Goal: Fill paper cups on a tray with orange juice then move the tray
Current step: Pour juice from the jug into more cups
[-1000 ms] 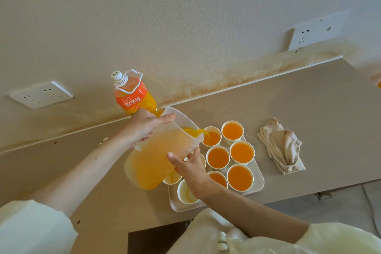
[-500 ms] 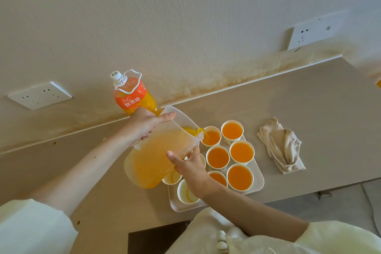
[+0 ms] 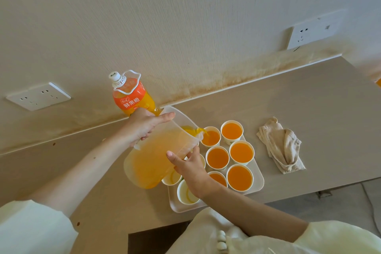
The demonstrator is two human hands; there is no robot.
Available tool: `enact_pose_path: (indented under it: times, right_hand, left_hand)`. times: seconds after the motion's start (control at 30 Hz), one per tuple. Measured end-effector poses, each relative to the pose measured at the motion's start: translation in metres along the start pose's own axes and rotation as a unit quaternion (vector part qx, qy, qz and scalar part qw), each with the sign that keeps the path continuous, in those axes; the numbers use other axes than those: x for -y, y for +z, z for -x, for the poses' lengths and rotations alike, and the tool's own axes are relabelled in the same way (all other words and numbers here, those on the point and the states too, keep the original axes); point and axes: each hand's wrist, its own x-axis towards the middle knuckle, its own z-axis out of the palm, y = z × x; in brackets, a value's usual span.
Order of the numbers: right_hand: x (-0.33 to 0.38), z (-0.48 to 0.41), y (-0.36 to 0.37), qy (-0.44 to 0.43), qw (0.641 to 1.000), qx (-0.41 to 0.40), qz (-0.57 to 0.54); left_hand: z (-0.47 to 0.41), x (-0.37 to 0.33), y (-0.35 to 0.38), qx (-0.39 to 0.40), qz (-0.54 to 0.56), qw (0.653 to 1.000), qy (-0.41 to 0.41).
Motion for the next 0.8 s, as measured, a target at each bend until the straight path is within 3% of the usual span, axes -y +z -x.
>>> enact_pose_path:
  times: [0.8]
  right_hand:
    - [-0.0020,-0.0011,0.0017,0.002,1.000,0.005,0.005]
  left_hand:
    - [-0.0021,0.0046,-0.0013,0.000,0.013,1.000,-0.006]
